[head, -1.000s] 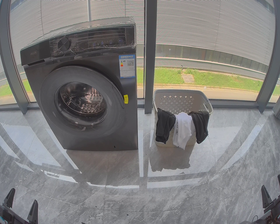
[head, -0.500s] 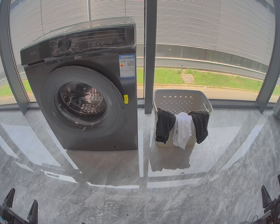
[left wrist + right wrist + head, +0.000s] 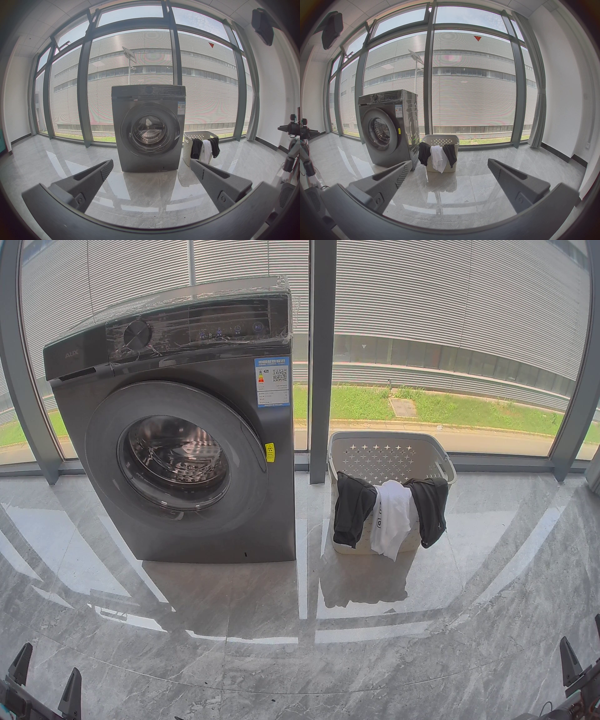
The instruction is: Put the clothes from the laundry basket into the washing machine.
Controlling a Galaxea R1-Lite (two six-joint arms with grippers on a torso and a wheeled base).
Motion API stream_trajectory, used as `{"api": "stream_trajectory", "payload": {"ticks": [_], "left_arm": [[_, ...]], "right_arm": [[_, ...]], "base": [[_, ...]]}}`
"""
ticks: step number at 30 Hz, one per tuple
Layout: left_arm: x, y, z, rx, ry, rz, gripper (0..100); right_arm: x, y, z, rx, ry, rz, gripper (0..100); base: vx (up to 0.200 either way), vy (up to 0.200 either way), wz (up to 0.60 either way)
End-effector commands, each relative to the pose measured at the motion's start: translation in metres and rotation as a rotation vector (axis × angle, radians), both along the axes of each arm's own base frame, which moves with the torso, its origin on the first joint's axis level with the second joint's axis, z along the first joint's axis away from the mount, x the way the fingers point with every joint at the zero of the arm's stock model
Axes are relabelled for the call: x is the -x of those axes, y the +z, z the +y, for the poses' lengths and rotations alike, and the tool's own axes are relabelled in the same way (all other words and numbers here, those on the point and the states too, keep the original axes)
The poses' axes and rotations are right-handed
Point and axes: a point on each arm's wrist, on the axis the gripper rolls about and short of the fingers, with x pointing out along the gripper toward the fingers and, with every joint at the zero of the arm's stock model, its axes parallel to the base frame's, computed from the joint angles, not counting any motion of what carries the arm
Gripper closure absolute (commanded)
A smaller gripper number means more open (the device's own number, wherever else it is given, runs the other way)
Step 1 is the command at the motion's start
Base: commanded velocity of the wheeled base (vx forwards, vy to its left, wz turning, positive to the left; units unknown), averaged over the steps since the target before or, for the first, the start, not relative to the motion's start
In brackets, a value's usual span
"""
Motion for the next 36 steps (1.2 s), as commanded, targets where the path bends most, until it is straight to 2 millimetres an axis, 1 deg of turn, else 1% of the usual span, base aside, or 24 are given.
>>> {"api": "stream_trajectory", "payload": {"ticks": [1, 8, 36], "left_arm": [[-0.0001, -0.0052, 0.0000, 0.000, 0.000, 0.001, 0], [-0.0001, -0.0052, 0.0000, 0.000, 0.000, 0.001, 0], [-0.0001, -0.0052, 0.0000, -0.002, -0.001, 0.001, 0]], "right_arm": [[-0.0001, -0.0052, 0.0000, 0.000, 0.000, 0.001, 0], [-0.0001, -0.0052, 0.0000, 0.000, 0.000, 0.001, 0], [-0.0001, -0.0052, 0.0000, 0.000, 0.000, 0.001, 0]], "base": [[0.000, 0.000, 0.00], [0.000, 0.000, 0.00], [0.200, 0.000, 0.00]]}}
